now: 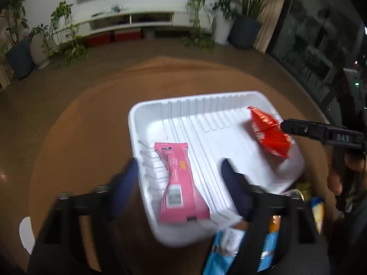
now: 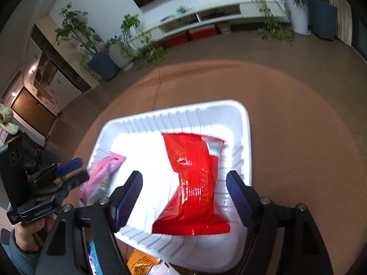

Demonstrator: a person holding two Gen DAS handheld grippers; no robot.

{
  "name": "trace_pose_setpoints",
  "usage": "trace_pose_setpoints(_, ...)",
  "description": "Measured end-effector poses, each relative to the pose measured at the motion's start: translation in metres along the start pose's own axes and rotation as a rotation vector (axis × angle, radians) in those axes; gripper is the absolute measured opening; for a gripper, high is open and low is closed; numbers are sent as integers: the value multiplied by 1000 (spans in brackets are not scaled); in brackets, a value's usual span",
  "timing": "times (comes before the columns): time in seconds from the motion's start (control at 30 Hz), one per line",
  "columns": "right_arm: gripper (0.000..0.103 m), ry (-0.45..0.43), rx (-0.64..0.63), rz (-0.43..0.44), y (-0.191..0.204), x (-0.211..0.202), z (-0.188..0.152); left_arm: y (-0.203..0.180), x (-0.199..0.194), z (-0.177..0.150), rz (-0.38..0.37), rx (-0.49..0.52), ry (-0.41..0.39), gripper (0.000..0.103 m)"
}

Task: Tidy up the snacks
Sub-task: 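Lower the left tool onto the green-and-white packet and grasp it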

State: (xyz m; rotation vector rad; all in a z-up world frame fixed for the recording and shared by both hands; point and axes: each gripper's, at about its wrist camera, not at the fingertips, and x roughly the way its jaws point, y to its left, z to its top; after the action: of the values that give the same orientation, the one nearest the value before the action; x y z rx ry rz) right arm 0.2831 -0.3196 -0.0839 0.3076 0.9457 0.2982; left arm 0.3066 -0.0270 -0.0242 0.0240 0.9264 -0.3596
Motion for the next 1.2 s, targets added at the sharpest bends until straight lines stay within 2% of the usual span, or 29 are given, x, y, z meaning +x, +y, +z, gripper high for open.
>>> trace_pose_setpoints(0.03,83,-24,-3,-1,2,-10,0,0,-10,-4,-6,3,-11,82)
trace_pose_setpoints(0.1,85,-80,-19,-4,8,-35,-4,4,-34,-16,-12,-1,-27,92)
trace_pose_setpoints(0.2,91,-182,-83,-4,27,-74,-16,13,-65,-41,-14,-45,-55,101)
trace_pose_setpoints(0.3,94,-273,-159,1,51,-108,-43,19,-89,-76,-4,-108,-63,103)
trace_pose_setpoints(0.43,98,-357,-245,43,79,-136,-102,19,-110,-119,-15,-179,-68,103)
trace_pose_setpoints(0.5,98,-344,-248,53,86,-139,-129,13,-113,-140,5,-200,-33,103)
trace_pose_setpoints(0.63,98,-281,-212,101,93,-143,-179,7,-119,-169,22,-206,-31,103)
trace_pose_setpoints(0.73,98,-246,-260,80,106,-151,-209,3,-123,-185,38,-187,-24,103)
trace_pose_setpoints(0.8,98,-187,-314,76,116,-150,-221,2,-128,-193,35,-184,-28,103)
trace_pose_setpoints(0.9,93,-112,-450,2,140,-145,-243,2,-135,-199,30,-191,-34,102)
trace_pose_setpoints(1.0,91,-45,-575,13,159,-137,-265,-2,-141,-198,38,-170,-31,102)
trace_pose_setpoints(1.13,88,28,-617,31,168,-119,-267,-6,-143,-195,23,-156,-34,102)
trace_pose_setpoints(1.2,86,65,-617,39,170,-108,-266,-8,-139,-191,32,-136,-16,94)
